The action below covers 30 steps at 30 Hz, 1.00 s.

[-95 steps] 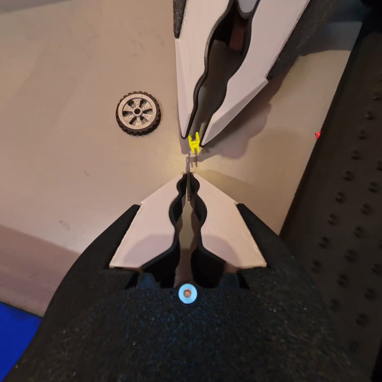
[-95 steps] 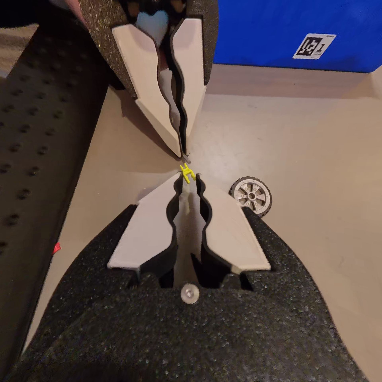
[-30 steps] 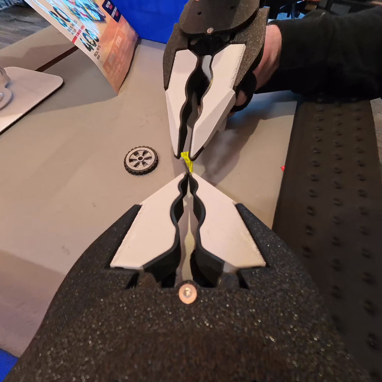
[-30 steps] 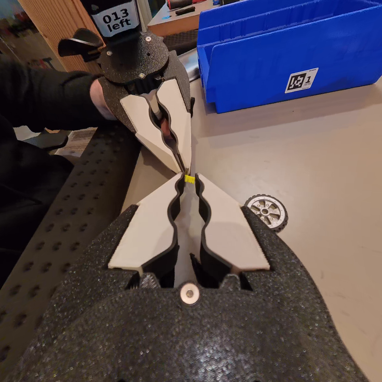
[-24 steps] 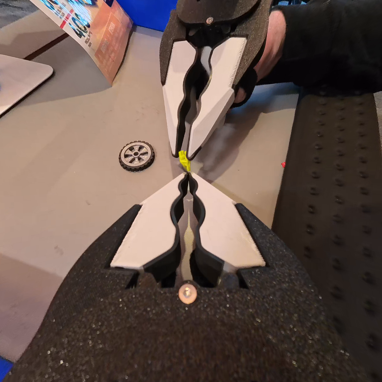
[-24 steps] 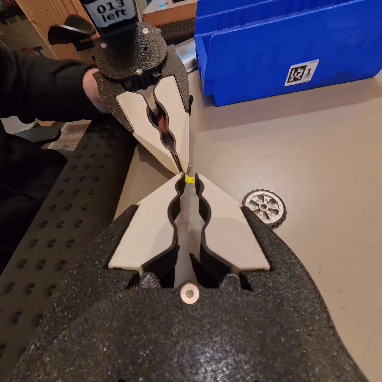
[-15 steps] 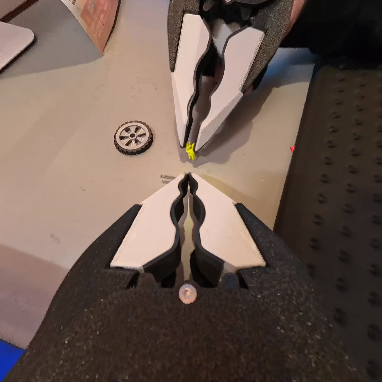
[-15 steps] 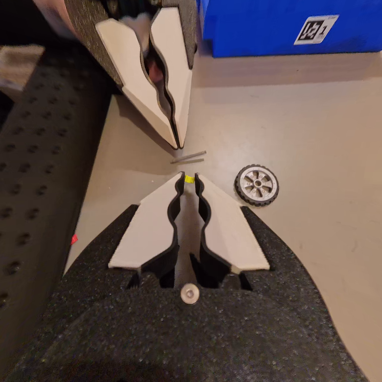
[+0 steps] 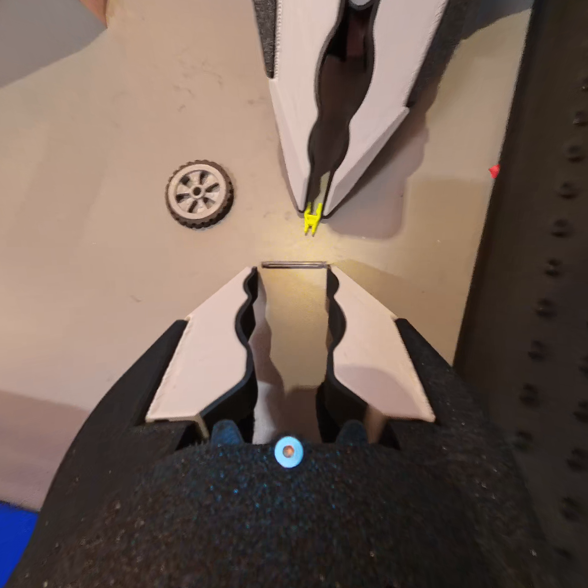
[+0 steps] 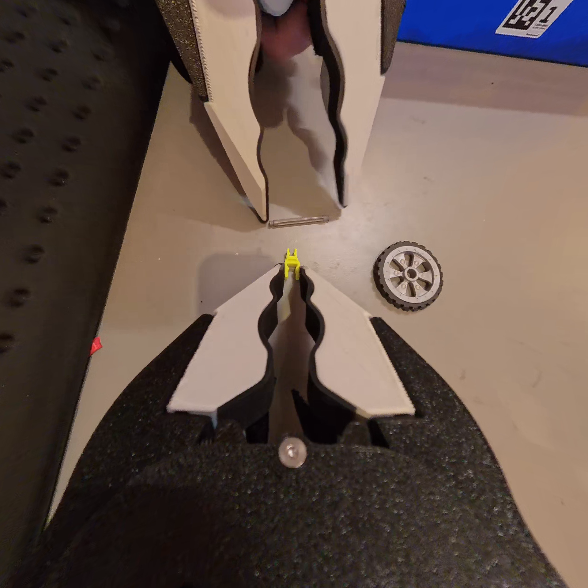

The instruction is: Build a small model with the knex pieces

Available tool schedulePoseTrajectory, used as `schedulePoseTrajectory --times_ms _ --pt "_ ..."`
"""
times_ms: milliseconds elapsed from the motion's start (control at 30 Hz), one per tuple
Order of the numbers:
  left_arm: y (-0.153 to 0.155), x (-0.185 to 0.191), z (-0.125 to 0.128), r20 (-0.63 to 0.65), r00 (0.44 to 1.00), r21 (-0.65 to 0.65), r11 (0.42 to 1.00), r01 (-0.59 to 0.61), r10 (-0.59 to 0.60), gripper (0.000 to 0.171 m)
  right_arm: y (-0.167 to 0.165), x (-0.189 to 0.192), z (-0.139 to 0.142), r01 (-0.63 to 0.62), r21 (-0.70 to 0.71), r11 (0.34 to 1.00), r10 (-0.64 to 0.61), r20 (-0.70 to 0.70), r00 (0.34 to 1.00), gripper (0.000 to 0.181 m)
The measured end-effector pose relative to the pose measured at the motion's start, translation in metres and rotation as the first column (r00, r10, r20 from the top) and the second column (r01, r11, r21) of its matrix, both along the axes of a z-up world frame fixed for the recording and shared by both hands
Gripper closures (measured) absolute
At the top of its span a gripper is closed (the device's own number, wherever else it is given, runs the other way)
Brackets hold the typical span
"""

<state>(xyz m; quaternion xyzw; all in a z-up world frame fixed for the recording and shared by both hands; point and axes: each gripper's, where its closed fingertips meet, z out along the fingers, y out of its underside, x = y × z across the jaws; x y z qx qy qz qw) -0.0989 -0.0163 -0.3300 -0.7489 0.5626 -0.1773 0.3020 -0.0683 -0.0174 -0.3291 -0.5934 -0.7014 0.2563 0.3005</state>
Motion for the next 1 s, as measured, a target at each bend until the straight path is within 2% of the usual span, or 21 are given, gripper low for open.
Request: schedulePoseTrajectory --times_ms 100,300,600,700,867,1000 --pt "-0.003 0.003 -0.001 0.025 1.0 -0.028 1.0 0.009 -0.009 0.136 -0.001 0.0 0.0 -0.004 0.0 1.0 0.004 -0.001 1.0 0.172" --pt "0.001 0.004 -0.001 0.035 0.999 -0.022 1.0 0.002 -0.001 0.126 -0.001 0.0 0.0 -0.008 -0.004 1.0 0.008 -0.002 1.0 0.172" --pt "0.001 0.008 -0.001 0.055 0.998 -0.036 0.999 0.032 -0.03 0.133 -0.002 0.0 0.0 -0.014 0.008 1.0 0.014 -0.003 1.0 0.172" --pt "0.0 0.009 0.0 0.044 0.998 -0.004 0.999 0.049 -0.049 0.133 -0.002 -0.001 0.0 -0.016 0.022 1.0 0.016 -0.004 1.0 0.172" --pt "-0.005 0.014 -0.001 0.071 0.996 -0.037 0.998 0.059 -0.056 0.133 0.0 -0.004 0.0 -0.038 0.154 0.987 0.038 0.004 0.999 0.172" --pt "-0.008 0.016 0.002 0.126 0.992 -0.129 0.991 0.038 -0.021 0.133 0.0 -0.007 0.003 -0.066 0.302 0.951 0.064 0.017 0.998 0.172"
